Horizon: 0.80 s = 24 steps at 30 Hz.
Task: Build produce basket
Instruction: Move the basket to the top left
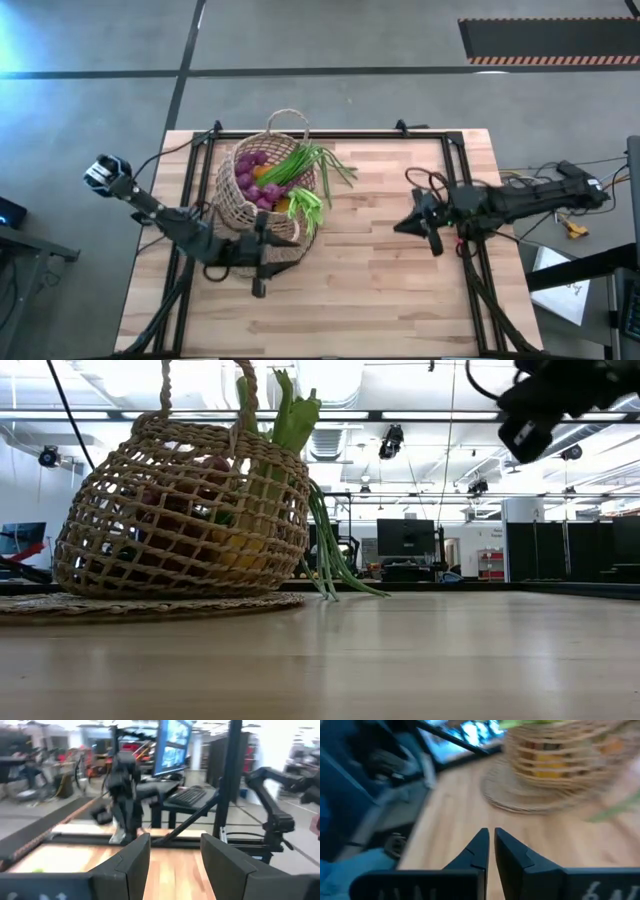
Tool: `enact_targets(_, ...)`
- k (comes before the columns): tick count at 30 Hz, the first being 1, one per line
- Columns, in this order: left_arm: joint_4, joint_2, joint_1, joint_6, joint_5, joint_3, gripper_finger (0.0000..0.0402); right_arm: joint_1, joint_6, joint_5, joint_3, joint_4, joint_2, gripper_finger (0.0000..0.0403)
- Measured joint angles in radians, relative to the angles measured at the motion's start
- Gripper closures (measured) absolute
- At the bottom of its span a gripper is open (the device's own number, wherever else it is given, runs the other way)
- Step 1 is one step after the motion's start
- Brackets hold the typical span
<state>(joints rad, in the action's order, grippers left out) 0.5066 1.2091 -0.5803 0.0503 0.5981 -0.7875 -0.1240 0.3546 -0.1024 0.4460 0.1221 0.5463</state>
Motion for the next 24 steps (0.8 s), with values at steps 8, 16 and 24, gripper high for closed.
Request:
enact_targets(8,-0.501,0.118,0.01,-0.069,-0.087,-0.331,0.0287,-0.183,-0.009,0.111,-0.292,-0.509,0.001,0.0394)
enact_targets(16,-1.145,0.297,-0.142,0.391,-0.086,-0.702,0.0394,-0.2,-0.112,0.132,-0.421,-0.615,0.006,0.0394)
enact_targets(24,-1.157,0.266,-0.316,0.921,0.12,-0.495,0.0401,-0.199,-0.177,0.129,-0.434,-0.629,0.017,0.0394)
